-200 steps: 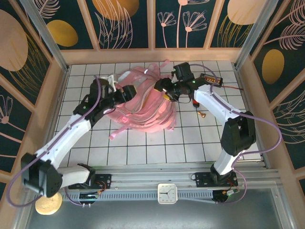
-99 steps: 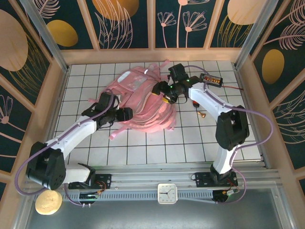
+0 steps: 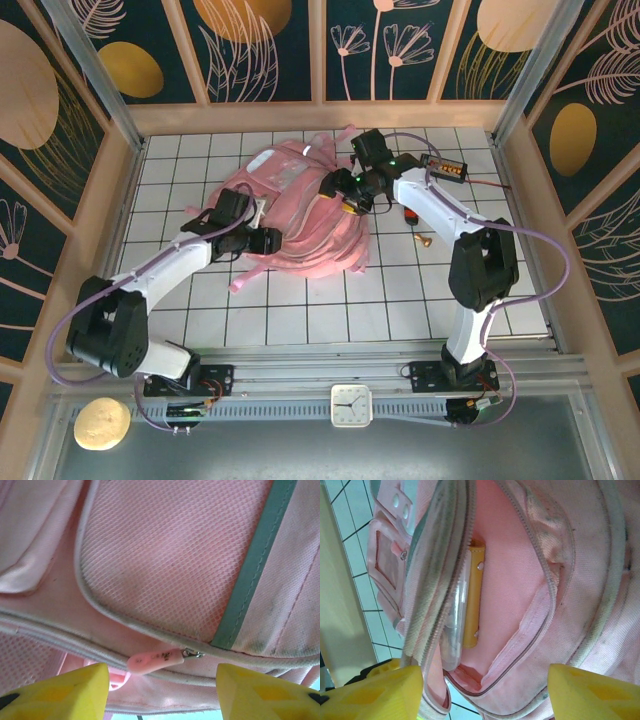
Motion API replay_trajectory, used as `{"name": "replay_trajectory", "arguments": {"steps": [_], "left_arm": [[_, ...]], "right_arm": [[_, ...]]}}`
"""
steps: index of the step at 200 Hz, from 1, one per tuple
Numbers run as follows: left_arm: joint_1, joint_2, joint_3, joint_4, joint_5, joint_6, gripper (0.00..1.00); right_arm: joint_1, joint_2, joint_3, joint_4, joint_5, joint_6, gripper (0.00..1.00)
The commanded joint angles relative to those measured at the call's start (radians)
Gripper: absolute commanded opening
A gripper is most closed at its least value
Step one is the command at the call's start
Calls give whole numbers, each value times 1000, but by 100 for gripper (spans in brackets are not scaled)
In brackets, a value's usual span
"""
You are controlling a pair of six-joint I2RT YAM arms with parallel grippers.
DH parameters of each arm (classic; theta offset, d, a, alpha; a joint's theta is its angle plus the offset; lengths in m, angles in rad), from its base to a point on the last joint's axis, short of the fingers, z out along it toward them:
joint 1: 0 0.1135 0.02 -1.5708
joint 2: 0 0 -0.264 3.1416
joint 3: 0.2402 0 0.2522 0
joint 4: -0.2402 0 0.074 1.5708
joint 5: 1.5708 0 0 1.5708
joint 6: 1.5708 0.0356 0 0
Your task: Pack the student bag
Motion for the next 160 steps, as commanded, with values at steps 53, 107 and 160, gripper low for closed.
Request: {"name": "replay_trajectory", "arguments": {"steps": [53,107,160], "left_arm": [[10,138,97,8,30,218,58],[9,115,63,18,107,147,54],[10,57,-26,23,72,119,62]], "right_arm": [[-19,33,36,-27,-21,-17,67],[-34,31,27,-28,-24,-22,67],[-37,40,16,-5,-47,-13,67]]}}
